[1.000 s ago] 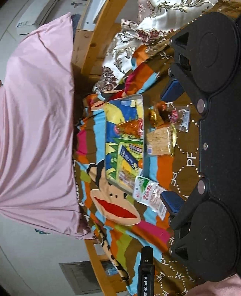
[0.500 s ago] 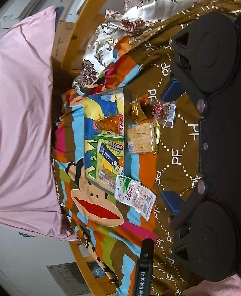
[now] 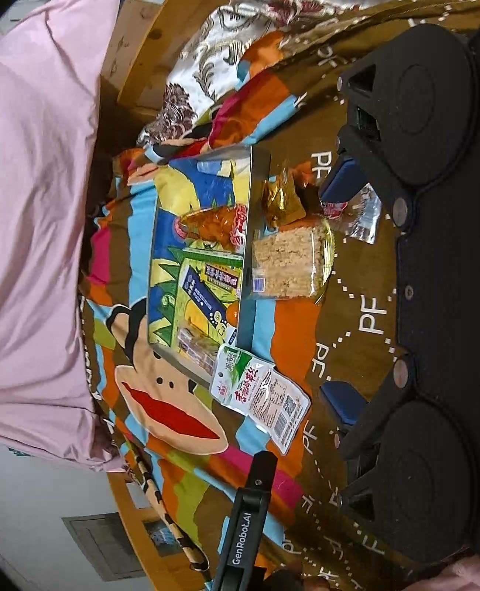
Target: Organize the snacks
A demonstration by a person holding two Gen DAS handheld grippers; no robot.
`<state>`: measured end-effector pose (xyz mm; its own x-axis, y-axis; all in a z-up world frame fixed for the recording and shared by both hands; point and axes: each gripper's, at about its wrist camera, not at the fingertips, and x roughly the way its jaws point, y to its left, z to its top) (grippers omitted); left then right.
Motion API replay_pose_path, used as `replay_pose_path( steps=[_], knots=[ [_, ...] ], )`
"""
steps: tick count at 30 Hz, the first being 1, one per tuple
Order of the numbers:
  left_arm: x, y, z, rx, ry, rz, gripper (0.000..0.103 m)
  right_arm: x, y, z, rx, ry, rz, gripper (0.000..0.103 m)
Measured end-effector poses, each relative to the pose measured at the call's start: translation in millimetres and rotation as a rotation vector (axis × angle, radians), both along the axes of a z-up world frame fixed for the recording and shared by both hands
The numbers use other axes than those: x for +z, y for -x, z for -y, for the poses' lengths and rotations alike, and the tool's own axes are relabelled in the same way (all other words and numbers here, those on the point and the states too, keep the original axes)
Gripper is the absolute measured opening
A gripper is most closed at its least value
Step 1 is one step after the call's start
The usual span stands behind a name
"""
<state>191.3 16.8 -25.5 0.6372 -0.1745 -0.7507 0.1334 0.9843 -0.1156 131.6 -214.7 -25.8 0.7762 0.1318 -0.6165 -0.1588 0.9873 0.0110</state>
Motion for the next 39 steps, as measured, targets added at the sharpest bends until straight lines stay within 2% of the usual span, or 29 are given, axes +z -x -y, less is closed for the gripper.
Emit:
replay_pose_path(
  steps=[9, 16, 20, 27, 32, 35, 39],
  knots=[
    [-15, -34, 9, -0.103, -0.067, 0.022, 0.103, -19, -37, -1, 0.029, -0.028, -0.054, 0.102],
    [-36, -60, 16, -0.203, -0.171, 0.048, 0.103, -34, -76, 2, 0.068, -0.072, -0.046, 0.102],
    [-47, -73, 15, -0.233, -0.131, 0.047, 0.103, -43, -97, 3, 0.065, -0.091, -0.042, 0.102],
    [-62, -95, 8, -0.219, -0.058, 0.018, 0.103, -59, -126, 12, 0.018, -0.128, -0.08, 0.102],
    [-69, -105, 5, -0.219, 0.016, -0.018, 0.103, -67, -141, 18, -0.017, -0.114, -0.104, 0.102],
    [-73, -110, 9, -0.222, 0.015, -0.032, 0.103, -72, -147, 17, -0.003, -0.117, -0.136, 0.102],
    [-80, -113, 14, -0.226, -0.012, -0.06, 0.103, -75, -147, 8, 0.03, -0.045, -0.157, 0.102]
  ],
)
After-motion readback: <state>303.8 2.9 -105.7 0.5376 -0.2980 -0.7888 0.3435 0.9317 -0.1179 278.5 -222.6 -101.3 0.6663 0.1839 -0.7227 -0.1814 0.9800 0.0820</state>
